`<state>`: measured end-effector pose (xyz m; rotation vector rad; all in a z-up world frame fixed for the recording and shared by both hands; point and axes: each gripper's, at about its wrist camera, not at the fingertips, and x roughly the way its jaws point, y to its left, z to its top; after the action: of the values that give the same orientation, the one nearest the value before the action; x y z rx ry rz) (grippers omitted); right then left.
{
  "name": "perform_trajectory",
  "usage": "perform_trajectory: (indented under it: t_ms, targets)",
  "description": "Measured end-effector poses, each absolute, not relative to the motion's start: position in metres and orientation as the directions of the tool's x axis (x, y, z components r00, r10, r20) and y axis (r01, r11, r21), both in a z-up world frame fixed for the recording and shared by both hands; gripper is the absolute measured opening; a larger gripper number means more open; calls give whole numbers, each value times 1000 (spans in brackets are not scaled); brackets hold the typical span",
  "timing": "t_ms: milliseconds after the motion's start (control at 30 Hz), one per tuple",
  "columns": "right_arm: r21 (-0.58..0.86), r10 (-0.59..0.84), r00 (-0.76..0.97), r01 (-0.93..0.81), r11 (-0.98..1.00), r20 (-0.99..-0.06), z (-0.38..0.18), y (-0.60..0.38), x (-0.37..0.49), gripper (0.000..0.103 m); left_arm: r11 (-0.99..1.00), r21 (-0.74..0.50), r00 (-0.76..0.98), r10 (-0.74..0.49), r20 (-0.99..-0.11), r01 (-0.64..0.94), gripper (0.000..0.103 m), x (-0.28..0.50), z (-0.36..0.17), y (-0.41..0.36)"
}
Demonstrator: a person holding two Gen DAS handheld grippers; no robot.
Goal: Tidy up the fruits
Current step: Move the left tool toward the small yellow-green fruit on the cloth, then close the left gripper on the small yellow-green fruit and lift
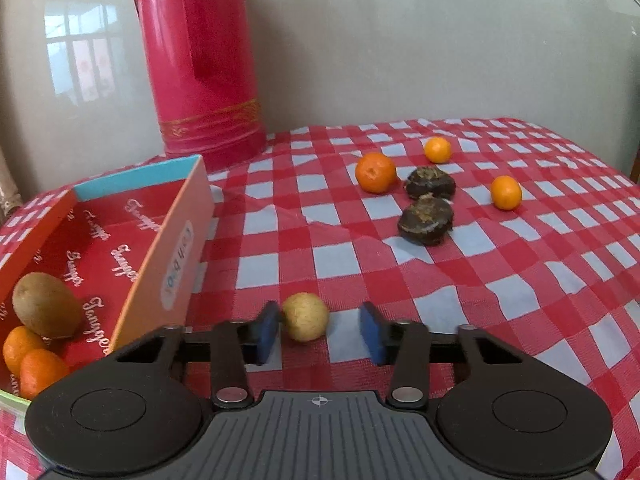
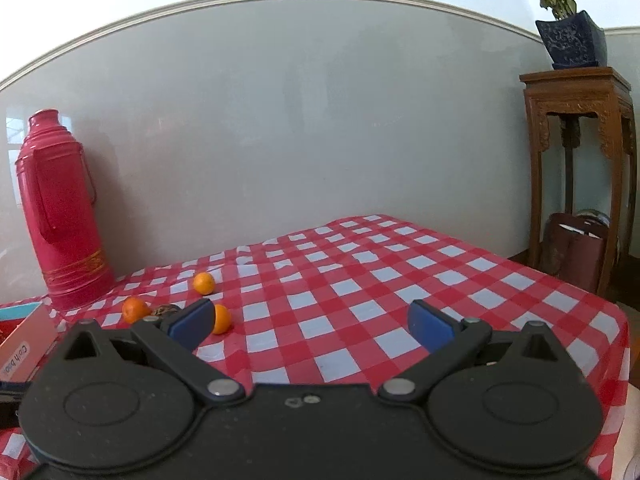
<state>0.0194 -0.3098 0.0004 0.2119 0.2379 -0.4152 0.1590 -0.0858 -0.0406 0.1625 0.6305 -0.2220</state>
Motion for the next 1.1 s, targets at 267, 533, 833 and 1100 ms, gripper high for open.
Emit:
perform_trajectory:
  t_ms: [267, 533, 833, 1100]
  targets:
    - [143, -357, 893, 405, 903, -276, 0, -305, 23, 97, 963, 99, 793, -146, -591, 250, 40, 160, -42, -88]
    - [142, -347, 892, 399, 906, -289, -1, -304, 25, 97, 965, 85, 796, -152, -586, 247, 26, 159, -42, -85]
    - [141, -332, 893, 387, 911, -305, -3, -304, 28, 97, 965, 107, 819, -143, -556, 241, 26, 153, -39, -85]
    - [147, -319, 895, 377, 915, -312, -4, -303, 30, 97, 963, 97, 817, -157, -555, 251, 26, 150, -30, -82]
